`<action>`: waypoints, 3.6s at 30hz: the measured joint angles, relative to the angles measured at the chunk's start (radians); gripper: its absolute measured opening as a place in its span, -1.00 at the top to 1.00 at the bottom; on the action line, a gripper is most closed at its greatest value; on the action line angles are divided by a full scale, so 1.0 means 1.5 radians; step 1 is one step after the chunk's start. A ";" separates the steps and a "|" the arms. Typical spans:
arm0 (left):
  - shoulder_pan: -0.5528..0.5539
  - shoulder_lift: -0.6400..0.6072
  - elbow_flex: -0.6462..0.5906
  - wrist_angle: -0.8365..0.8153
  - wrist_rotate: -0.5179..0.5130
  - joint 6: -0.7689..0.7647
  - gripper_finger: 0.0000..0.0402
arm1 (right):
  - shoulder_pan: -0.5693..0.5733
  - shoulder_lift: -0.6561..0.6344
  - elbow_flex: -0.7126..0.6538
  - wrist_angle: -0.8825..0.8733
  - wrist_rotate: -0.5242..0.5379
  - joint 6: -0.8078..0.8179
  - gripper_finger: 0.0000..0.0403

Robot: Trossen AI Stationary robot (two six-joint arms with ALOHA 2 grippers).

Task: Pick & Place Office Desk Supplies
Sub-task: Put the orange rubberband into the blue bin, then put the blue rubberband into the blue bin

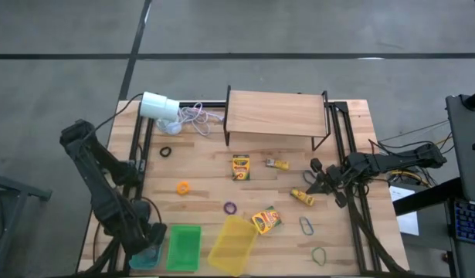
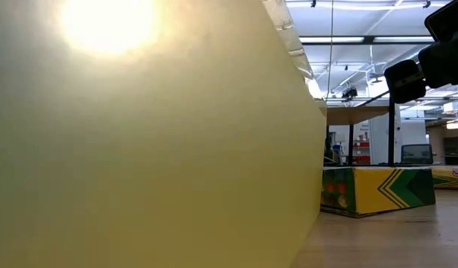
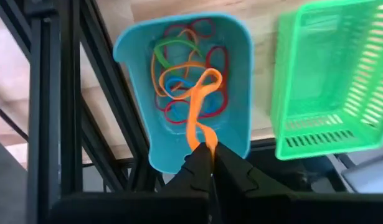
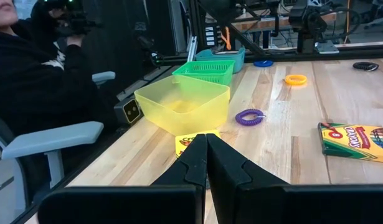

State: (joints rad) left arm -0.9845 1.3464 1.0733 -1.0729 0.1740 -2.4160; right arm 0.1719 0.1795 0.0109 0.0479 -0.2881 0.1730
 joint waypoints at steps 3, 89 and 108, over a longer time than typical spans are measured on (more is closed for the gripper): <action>-0.002 0.034 0.000 0.005 0.024 -0.001 0.96 | 0.000 0.000 0.000 0.000 0.000 0.000 0.96; 0.124 -0.026 -0.122 0.052 -0.144 0.447 0.36 | 0.000 0.000 0.000 0.000 0.000 0.000 0.96; 0.312 -0.026 -0.121 0.096 -0.173 0.929 0.36 | 0.000 0.000 0.000 0.000 0.000 0.000 0.96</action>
State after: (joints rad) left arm -0.5161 1.3079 0.8917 -0.9293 -0.0858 -1.0224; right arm 0.1720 0.1795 0.0110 0.0479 -0.2880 0.1727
